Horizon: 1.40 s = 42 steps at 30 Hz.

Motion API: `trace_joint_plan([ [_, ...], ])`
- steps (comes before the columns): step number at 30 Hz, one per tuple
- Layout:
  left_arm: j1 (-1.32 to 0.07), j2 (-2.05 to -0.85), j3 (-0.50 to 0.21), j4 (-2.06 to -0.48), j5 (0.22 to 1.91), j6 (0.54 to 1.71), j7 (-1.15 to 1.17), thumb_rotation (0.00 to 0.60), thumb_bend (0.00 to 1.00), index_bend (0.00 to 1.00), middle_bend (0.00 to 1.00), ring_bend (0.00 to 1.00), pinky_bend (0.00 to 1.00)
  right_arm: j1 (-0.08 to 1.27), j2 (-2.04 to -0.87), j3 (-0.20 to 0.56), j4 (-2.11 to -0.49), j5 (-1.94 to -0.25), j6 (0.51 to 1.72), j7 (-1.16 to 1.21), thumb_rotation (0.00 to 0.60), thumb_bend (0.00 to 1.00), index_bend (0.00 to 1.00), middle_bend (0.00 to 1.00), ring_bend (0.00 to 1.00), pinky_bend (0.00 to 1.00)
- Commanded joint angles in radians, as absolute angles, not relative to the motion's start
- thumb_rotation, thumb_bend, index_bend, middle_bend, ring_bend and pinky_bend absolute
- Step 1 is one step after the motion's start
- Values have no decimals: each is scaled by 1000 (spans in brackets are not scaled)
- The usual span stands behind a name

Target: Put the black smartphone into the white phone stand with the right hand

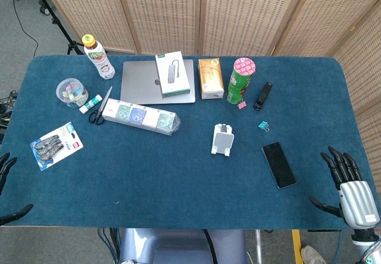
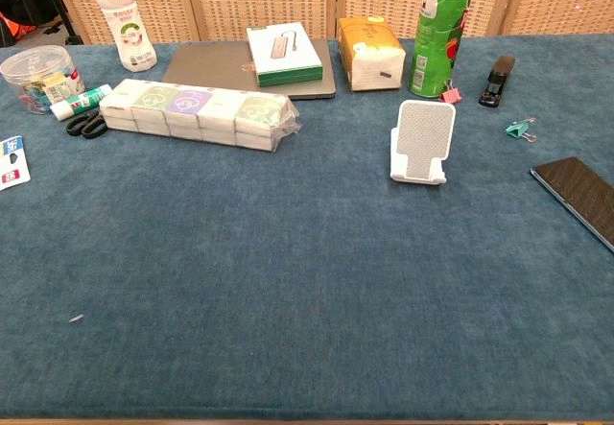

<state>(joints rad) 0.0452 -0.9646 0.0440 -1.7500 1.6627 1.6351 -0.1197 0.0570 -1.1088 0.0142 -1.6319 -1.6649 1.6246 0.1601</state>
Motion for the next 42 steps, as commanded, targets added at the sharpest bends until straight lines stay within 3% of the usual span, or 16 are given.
trace_joint_plan([
  [1, 44, -960, 43, -1750, 1656, 1631, -130, 600, 0, 0, 0, 0, 0, 56, -1113, 13, -1632, -1671, 1626, 147, 600, 0, 0, 0, 0, 0],
  [7, 48, -958, 42, -1743, 1655, 1641, -154, 600, 0, 0, 0, 0, 0, 77, -1121, -11, -1620, -1701, 1565, 82, 600, 0, 0, 0, 0, 0],
  [14, 38, -966, 41, -1750, 1659, 1626, -125, 600, 0, 0, 0, 0, 0, 213, -1105, 24, -1449, -1681, 1353, -18, 600, 0, 0, 0, 0, 0],
  [23, 32, -975, 33, -1757, 1632, 1606, -97, 600, 0, 0, 0, 0, 0, 321, -1187, 48, -1228, -1614, 1173, -44, 600, 0, 0, 0, 0, 0],
  [42, 32, -977, 37, -1753, 1642, 1610, -103, 600, 0, 0, 0, 0, 0, 390, -1296, 13, -1116, -1608, 1101, -151, 600, 0, 0, 0, 0, 0],
])
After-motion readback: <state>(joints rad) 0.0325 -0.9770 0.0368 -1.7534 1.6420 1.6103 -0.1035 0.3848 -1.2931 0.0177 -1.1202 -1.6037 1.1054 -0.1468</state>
